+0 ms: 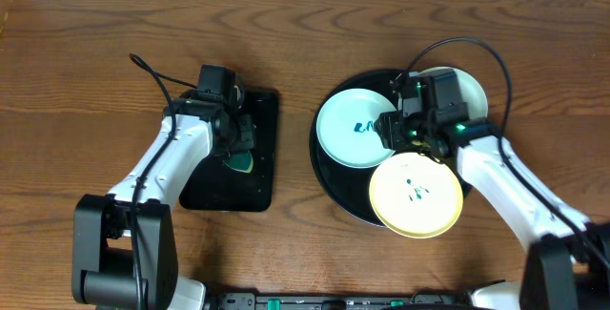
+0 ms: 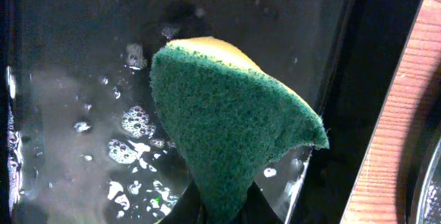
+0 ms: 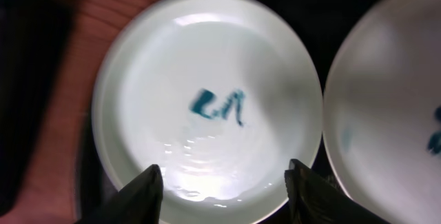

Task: Clean dirty plates on tray and stack at the side

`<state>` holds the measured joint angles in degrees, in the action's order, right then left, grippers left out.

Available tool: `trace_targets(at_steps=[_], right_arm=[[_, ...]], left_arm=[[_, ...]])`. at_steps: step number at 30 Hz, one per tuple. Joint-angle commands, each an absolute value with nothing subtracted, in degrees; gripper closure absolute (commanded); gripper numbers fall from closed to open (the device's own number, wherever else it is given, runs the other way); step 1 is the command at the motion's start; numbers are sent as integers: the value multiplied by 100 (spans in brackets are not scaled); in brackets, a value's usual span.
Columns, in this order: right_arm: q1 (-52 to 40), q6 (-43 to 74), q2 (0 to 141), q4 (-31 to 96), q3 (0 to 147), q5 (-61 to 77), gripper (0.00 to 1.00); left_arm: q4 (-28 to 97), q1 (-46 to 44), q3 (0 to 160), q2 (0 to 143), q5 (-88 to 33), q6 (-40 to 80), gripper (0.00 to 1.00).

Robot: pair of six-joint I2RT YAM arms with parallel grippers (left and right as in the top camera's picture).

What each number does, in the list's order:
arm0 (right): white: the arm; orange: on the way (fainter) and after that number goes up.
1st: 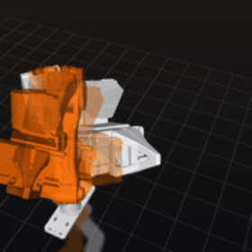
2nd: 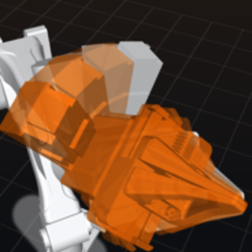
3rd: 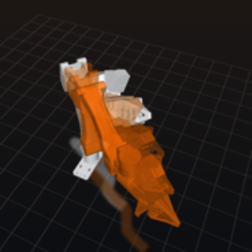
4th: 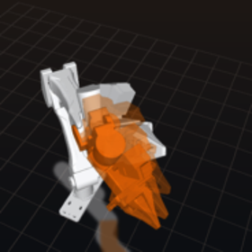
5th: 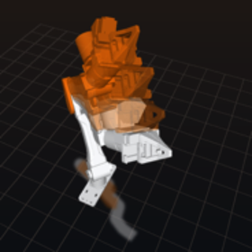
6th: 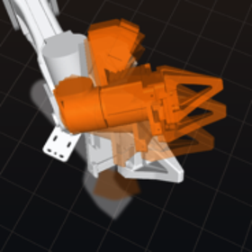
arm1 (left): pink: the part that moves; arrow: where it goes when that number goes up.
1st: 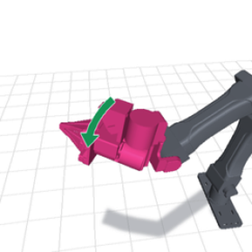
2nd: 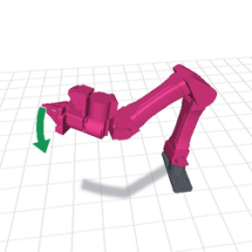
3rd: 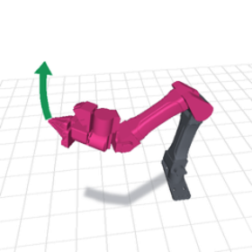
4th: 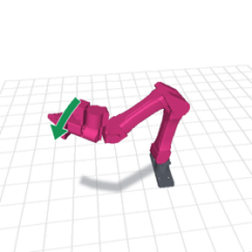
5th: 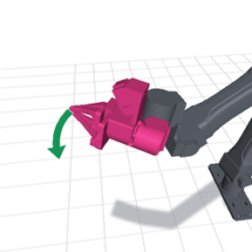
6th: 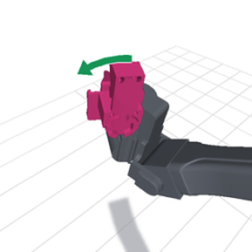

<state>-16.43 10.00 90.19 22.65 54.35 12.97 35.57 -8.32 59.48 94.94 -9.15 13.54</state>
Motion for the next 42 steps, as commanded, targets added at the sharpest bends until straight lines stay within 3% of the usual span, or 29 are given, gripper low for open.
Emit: trace_targets(at_steps=[1, 16, 28, 35, 42], right_arm=[[-1688, 1750, 9358, 2265, 5544, 1037, 48], [-1699, 2484, 9708, 2547, 5537, 220, 49], [-1706, 2871, 10169, 2359, 5537, 456, 69], [-1848, 2867, 10328, 1914, 5537, 799, 89], [-1922, 2867, 10326, 1883, 5540, 777, 98]], left_arm=[[3568, -834, 5920, 9483, -987, 1385, 93], [3568, -834, 5920, 9483, -987, 1385, 92], [3568, -834, 5920, 9483, -987, 1385, 92], [3540, -834, 5922, 9478, -987, 1380, 93], [3463, -849, 6307, 9056, -991, 1229, 93]])
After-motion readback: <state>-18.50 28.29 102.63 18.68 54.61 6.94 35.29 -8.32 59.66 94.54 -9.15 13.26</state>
